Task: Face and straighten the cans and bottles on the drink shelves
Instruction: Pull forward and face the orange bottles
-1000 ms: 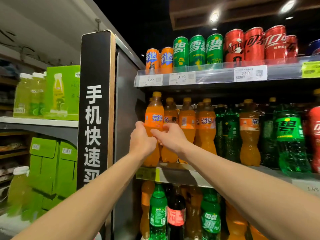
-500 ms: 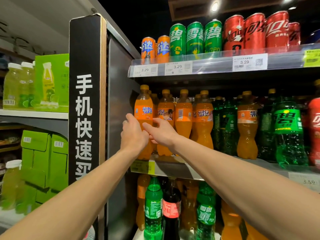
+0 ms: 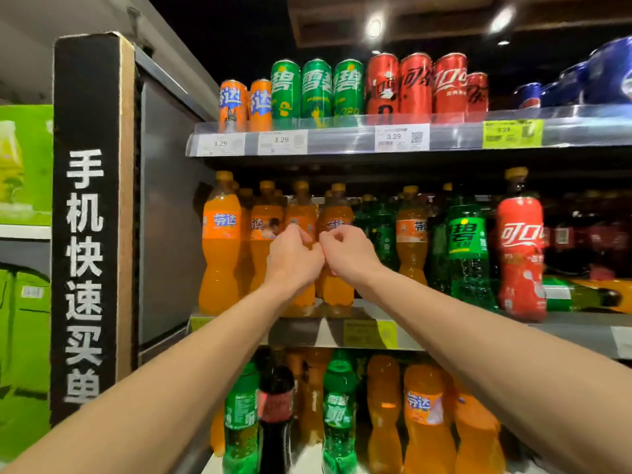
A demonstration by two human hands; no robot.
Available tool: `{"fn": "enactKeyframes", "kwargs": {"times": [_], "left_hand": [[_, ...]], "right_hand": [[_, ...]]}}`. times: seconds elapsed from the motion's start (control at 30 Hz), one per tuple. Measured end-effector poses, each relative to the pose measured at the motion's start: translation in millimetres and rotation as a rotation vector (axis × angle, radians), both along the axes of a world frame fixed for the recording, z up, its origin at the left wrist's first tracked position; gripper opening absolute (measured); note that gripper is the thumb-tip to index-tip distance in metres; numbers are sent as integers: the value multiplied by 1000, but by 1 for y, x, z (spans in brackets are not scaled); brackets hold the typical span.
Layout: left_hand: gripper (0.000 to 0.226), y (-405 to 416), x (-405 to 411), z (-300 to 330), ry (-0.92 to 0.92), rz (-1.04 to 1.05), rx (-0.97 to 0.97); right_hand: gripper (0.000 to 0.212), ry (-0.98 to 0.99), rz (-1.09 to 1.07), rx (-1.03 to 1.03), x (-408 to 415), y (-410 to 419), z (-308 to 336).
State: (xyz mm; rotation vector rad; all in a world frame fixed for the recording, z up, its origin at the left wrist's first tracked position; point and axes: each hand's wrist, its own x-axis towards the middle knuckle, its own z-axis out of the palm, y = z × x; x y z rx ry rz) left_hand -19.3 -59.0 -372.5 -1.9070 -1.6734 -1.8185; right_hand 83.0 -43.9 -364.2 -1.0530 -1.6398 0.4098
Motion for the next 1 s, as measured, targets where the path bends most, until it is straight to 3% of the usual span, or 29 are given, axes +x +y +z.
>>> {"fn": "enactKeyframes", "kwargs": {"times": [0.13, 0.3, 0.47, 0.67, 0.8, 1.0], "left_hand": [[12, 22, 49, 2, 33, -111, -30], [13, 65, 99, -5, 64, -185, -182], [34, 101, 123, -15, 88, -254, -423], [31, 122, 134, -15, 91, -282, -407], [33, 121, 135, -18, 20, -400, -411], [43, 120, 132, -21, -13, -392, -343]], "right_hand": [[17, 1, -198, -49, 51, 9, -1], [58, -32, -404, -211, 99, 35, -8], [53, -106, -426, -283, 118, 55, -22], [51, -130, -410, -299, 125, 73, -32], [31, 2, -337, -310, 127, 77, -32], [66, 118, -378, -303, 121, 76, -32]]}}
